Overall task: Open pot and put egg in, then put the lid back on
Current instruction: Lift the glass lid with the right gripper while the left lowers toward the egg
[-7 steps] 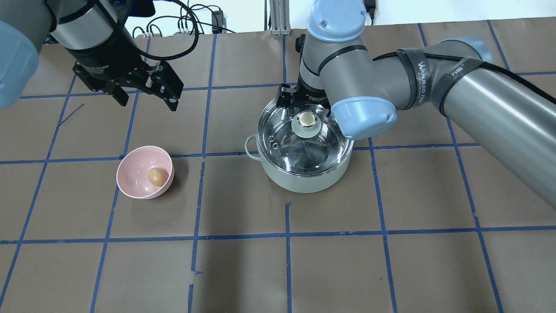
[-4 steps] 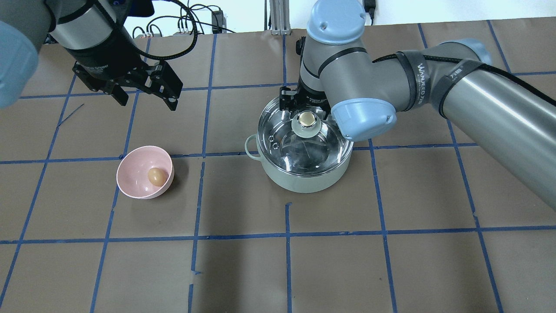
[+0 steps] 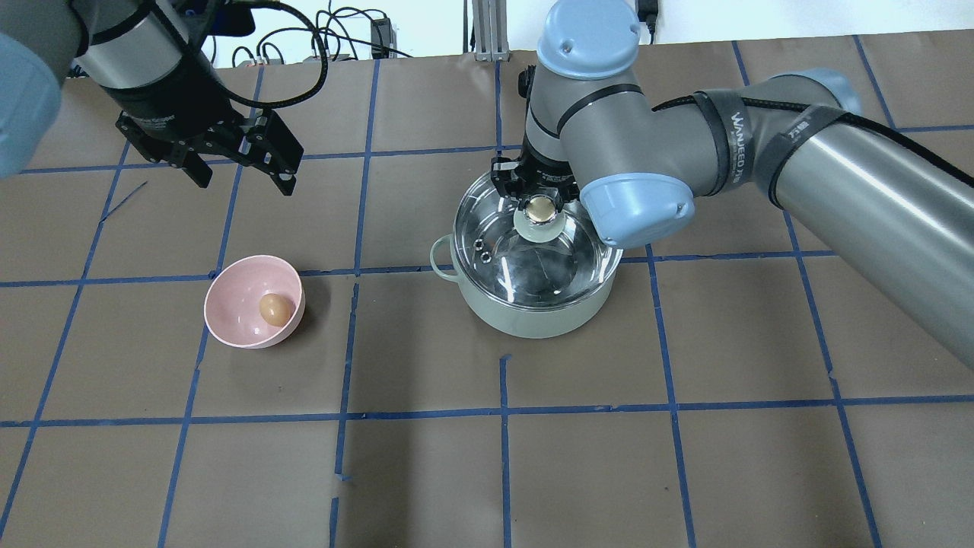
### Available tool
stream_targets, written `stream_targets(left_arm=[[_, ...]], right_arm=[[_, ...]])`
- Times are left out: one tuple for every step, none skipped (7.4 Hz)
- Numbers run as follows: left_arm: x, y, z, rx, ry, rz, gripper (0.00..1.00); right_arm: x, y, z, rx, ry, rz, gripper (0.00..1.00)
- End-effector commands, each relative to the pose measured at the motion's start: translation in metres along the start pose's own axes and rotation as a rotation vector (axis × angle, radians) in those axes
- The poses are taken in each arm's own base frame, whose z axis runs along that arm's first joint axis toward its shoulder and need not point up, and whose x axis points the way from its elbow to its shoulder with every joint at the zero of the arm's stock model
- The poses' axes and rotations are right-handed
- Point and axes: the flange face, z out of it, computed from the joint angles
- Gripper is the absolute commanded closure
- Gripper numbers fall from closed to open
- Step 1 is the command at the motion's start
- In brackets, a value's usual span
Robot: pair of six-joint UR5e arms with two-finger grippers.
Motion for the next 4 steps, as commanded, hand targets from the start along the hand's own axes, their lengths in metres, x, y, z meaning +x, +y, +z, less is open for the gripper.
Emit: stream_targets(left_arm=[[-0.035,-0.001,0.030,-0.022,0.007,0.018,0.00],[-0.052,-0.001,0.064,-0.012,0.004,0.018,0.00],[-0.060,0.003,0.102,0.009,-0.002,0.017,0.00],[-0.067,0.012,0.139,0.029,-0.010,0.035,0.00]], right_arm=[[0.000,-0.001,-0.004,0.005,0.007,-0.005,0.63],[0.004,-0.005,-0.015,0.015,0.038,-0.007,0.63],[0.004,-0.008,-0.037,0.016,0.038,-0.005,0.63],[0.004,-0.010,-0.049,0.018,0.038,-0.004,0.63]])
